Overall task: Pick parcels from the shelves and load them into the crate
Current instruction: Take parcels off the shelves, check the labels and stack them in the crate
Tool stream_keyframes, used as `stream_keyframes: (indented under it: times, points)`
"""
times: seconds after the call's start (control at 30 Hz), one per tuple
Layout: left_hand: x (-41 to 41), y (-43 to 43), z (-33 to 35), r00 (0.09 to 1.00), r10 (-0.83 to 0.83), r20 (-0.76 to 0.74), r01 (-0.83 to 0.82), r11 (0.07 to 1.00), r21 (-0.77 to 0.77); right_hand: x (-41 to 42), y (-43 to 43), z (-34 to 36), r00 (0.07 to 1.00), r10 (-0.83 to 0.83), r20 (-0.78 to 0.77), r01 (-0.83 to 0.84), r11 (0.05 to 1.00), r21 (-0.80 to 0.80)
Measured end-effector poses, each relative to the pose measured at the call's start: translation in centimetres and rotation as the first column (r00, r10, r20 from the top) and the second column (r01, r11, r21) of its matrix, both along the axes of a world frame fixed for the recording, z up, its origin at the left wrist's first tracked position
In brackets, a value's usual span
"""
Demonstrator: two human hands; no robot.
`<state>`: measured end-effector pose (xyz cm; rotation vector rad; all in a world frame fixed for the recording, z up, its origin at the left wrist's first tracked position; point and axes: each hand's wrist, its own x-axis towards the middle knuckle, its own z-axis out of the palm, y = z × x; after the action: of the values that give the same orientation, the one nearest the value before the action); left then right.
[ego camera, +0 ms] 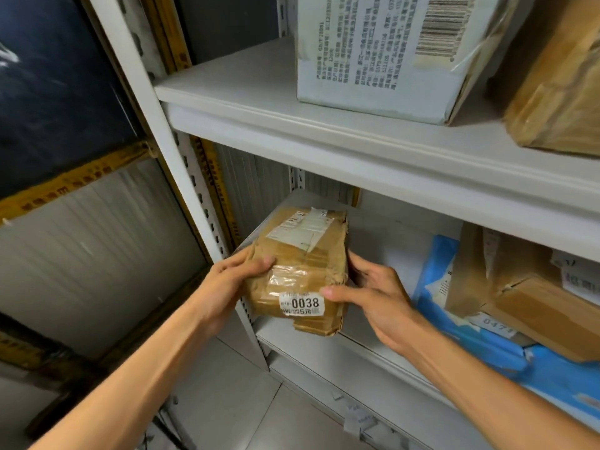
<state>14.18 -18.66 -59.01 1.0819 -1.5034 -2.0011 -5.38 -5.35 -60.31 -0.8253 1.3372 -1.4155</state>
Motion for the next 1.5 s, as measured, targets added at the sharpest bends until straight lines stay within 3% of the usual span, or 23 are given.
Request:
stream_keyframes:
  times: [0.37, 0.87, 0.97, 1.1, 1.27, 1.4, 1.5]
  points:
    - [-5.2, -8.1, -3.5, 0.997, -0.029, -0.067, 0.027, 0.999, -0.025, -1.2, -6.5, -4.9, 0.989, -0.144, -0.021, 0.144, 0.990, -0.010]
    - [-4.9, -10.5, -6.9, 0.988, 0.003, 0.157, 0.028, 0.980, -0.195, 1.1, -8.1, -8.7, 0.954, -0.257, -0.153, 0.274, 0.957, 0.098]
    - [-5.2, -9.2, -5.6, 0.979, 0.065, 0.191, -0.020, 0.973, -0.231, 1.5, -6.9, -8.6, 0.936, -0.245, -0.252, 0.277, 0.955, 0.101]
    - [-5.8, -6.2, -4.2, 0.960, 0.182, 0.211, -0.076, 0.900, -0.430, 0.8, -4.2, -7.1, 0.877, -0.251, -0.410, 0.326, 0.937, 0.123]
    - [-8.8, 1.1, -2.3, 0.953, -0.013, 0.303, 0.192, 0.799, -0.571, -1.0, 1.1, -4.2, 0.793, -0.298, -0.532, 0.437, 0.886, 0.155]
    - [-12.4, 7.6, -0.5, 0.962, -0.137, 0.236, 0.246, 0.809, -0.534, -2.5, 7.0, -1.4, 0.738, -0.373, -0.562, 0.517, 0.848, 0.117]
    - [-15.0, 12.2, 0.6, 0.978, -0.152, 0.145, 0.203, 0.855, -0.477, -2.5, 12.3, 0.2, 0.622, -0.483, -0.616, 0.638, 0.769, 0.040]
